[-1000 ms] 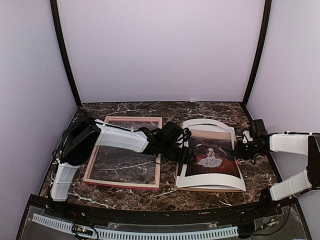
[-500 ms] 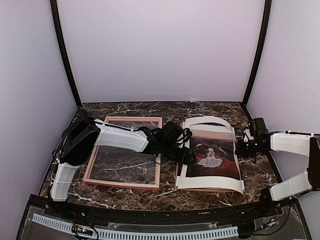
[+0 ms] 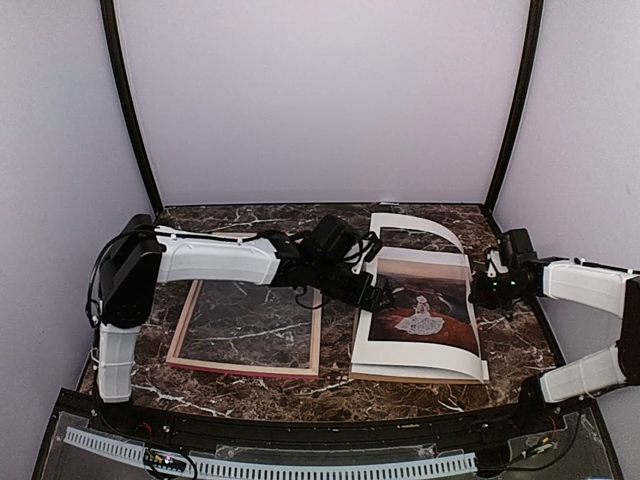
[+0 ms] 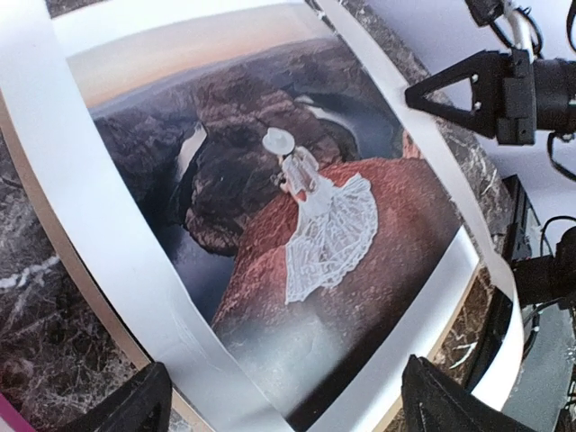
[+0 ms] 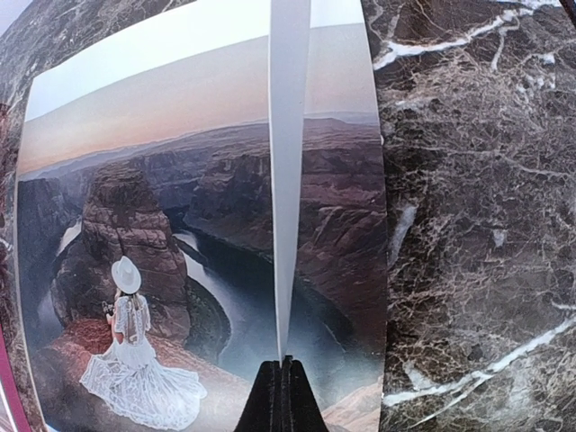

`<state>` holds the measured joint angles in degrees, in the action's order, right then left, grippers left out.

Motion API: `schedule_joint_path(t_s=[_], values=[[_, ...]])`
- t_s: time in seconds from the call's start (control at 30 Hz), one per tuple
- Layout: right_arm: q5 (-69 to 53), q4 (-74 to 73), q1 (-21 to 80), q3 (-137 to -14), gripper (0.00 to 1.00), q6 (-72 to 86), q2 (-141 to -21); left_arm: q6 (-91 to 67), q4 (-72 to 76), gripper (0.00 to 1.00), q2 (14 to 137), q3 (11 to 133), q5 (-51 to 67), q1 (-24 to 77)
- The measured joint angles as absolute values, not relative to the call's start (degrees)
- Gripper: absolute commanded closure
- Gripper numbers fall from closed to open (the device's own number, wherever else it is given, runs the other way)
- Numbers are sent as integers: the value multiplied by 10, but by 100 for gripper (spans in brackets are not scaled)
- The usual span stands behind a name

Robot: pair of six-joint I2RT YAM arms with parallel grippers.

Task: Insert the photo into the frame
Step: Pick up the mat board from the photo.

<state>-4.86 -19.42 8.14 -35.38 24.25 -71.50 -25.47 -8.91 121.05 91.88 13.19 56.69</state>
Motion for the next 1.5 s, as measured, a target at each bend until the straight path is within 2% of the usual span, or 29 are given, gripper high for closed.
schedule_joint_path(t_s=[0.57,0.77,0.9,1.03,1.1,1.33,1.5], values=[[-48,-198,107,-373,100,243,-714,-243,-43,1,1094,848,200,519],[-48,-198,122,-373,100,243,-714,-259,-22,6,1093,848,242,510],[-44,-197,136,-378,100,245,-714,-279,-8,14,1099,855,277,498],[-40,-197,147,-382,100,246,-715,-302,2,30,1115,874,305,486],[-38,-197,149,-384,100,246,-716,-313,5,35,1122,885,316,481],[-30,-195,154,-387,100,246,-724,-335,11,45,1132,902,341,470],[-27,-194,160,-387,100,246,-727,-343,16,57,1145,915,351,468]])
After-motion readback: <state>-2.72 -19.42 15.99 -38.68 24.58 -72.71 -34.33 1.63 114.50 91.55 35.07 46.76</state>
